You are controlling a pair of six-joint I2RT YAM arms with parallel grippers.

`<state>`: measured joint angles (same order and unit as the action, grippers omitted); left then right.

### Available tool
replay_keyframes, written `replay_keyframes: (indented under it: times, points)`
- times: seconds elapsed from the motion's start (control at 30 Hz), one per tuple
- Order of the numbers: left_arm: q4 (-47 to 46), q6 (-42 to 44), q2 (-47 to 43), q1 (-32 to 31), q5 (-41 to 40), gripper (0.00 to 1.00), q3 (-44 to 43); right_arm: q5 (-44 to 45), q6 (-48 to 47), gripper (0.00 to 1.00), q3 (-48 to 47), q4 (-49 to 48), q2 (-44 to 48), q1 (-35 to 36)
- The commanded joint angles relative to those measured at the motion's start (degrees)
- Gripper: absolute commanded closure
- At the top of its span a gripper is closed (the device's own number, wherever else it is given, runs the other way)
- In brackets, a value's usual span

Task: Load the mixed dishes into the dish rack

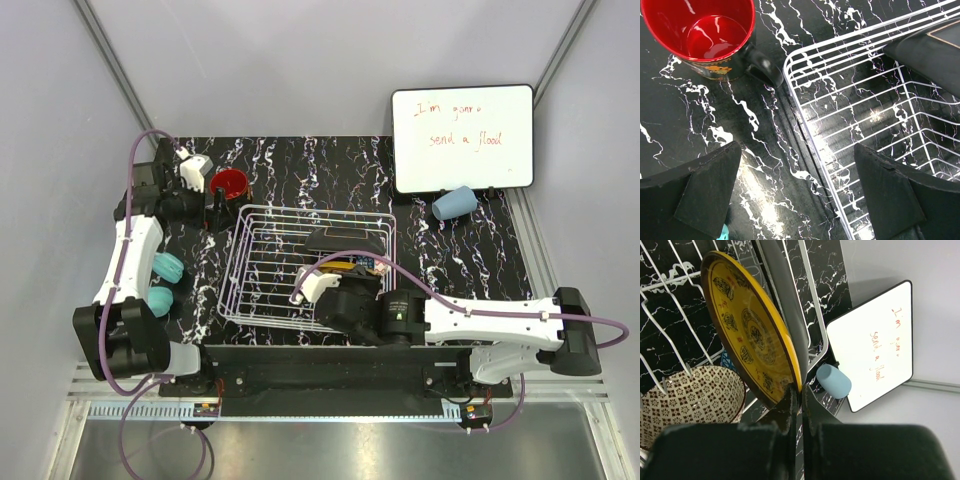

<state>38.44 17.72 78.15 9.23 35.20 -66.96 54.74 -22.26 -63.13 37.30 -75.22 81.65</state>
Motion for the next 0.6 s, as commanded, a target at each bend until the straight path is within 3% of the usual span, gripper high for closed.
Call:
replay_keyframes:
  times: [0.0,0.2,0.57]
  points:
    - [-2.05,0.57,-0.01,0.87,2.06,0.01,-0.45,-0.16,-0.32,1.00,-4.80,-1.61,-0.63,0.62]
    - [-2.31,0.74,0.07,1.14,2.15,0.01,0.34,0.81,-2.96,1.00,-8.32,-1.88,-0.45,0.88]
    - [-2.31,0.83,0.34,1.58,2.59,0.01,0.25,0.10,0.11,1.00,-4.46,-1.79,-0.45,1.76]
